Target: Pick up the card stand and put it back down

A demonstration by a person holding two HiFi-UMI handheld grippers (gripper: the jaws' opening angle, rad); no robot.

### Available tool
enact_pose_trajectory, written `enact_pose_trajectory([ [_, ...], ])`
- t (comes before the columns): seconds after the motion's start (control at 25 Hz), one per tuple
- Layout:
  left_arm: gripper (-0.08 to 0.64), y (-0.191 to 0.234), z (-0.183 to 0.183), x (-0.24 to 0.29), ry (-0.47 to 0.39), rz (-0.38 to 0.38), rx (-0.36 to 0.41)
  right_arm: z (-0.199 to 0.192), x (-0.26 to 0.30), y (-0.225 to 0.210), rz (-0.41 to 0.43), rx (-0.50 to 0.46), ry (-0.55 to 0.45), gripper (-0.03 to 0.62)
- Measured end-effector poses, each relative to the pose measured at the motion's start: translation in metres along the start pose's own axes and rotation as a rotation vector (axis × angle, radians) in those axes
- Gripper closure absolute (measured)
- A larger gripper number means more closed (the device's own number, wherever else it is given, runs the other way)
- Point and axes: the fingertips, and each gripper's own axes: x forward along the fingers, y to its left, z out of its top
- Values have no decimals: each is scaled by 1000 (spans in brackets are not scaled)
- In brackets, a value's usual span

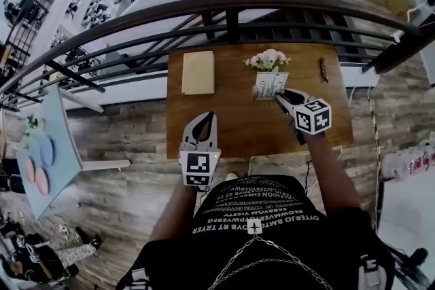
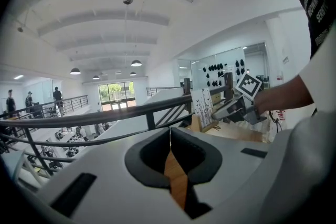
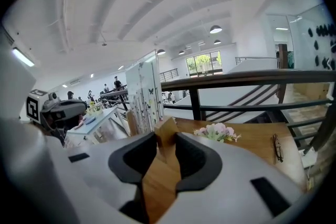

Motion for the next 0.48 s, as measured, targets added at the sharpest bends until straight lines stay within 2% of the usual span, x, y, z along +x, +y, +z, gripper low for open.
enact_pose_trajectory([
  [0.48, 531, 0, -13, -9, 16, -24, 0, 43, -23, 23, 20, -18, -69, 471],
])
